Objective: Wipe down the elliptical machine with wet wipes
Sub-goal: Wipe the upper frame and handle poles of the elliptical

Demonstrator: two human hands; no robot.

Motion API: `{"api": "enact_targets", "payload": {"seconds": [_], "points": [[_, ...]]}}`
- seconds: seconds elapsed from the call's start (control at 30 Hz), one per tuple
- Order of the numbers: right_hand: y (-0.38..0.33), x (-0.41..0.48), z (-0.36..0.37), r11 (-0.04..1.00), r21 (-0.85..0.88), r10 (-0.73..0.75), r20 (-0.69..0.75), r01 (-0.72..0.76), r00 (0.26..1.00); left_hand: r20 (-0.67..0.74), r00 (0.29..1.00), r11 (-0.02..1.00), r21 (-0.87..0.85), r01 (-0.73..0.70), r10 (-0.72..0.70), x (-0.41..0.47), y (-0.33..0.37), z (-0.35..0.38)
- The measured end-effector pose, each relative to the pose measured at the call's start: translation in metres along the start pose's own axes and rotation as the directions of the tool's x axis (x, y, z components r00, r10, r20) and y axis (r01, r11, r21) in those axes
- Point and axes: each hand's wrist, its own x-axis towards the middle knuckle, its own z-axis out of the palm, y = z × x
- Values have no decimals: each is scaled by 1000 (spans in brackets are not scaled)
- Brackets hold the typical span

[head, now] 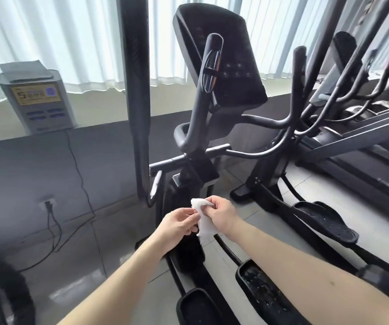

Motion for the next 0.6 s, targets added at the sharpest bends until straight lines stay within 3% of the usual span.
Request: {"api": "enact_targets", "payload": {"seconds": [0.1,0.2,0.47,0.6], "points": [[-6,-12,-10,1000,-13,-7,-78,6,997,64,998,998,-53,-16,20,-2,11,8],[-1,-21,-16,998,70,15,-122,-6,992,10,997,997,14,-72,72,-1,9,13],[30,-48,-19,897,404,302,-264,-179,916,31,998,998,-26,-57,58,-8,-14,14],[29,-66,-16,878,431,315,-191,-209,930,45,995,994,57,-96,94,-8,-22,21]]}}
